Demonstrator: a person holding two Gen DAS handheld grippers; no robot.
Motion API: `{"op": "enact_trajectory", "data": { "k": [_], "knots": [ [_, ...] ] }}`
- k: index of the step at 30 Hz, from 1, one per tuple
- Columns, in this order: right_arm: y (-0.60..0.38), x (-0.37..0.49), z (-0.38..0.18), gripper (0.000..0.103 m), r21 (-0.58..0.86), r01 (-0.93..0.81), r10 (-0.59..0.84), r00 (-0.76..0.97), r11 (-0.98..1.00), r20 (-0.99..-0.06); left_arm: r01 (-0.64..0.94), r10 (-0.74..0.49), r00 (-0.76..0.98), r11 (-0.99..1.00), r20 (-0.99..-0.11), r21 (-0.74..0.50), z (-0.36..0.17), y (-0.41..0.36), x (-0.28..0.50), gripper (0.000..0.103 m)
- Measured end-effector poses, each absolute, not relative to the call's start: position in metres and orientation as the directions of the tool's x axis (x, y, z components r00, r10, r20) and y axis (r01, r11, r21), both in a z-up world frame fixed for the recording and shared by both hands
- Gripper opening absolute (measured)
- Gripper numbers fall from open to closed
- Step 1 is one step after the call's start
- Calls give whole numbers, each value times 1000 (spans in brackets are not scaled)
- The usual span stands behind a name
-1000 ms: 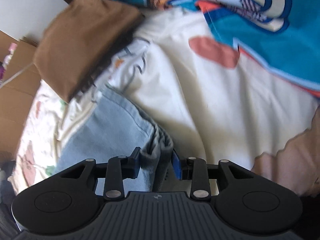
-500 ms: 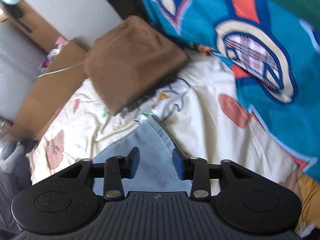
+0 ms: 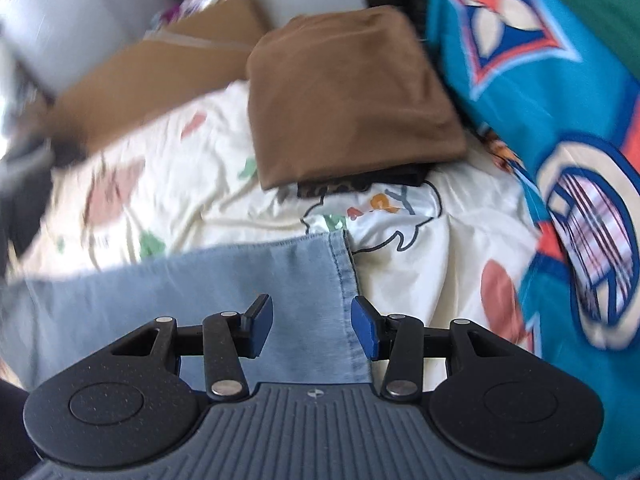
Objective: Fold clothes
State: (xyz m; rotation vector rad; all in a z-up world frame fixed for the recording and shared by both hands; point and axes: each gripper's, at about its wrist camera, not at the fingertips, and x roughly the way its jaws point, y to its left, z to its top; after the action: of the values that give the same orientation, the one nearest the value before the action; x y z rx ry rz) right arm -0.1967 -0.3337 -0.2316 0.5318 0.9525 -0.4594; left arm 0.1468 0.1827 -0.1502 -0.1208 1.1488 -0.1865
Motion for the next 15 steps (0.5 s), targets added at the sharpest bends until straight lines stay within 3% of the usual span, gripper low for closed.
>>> {"op": "enact_trajectory", "data": {
  "k": [7,15],
  "knots": [
    [-339,-178,-262,50,202,515,-102,501,833,-859,61,-126,371,992,-920,-111,-164,168,153,49],
    [-338,-175,-277,51,212,504,-96,517,838,-850,164,-167,346,980,-923,-116,-196,137,157,49]
  ]
}}
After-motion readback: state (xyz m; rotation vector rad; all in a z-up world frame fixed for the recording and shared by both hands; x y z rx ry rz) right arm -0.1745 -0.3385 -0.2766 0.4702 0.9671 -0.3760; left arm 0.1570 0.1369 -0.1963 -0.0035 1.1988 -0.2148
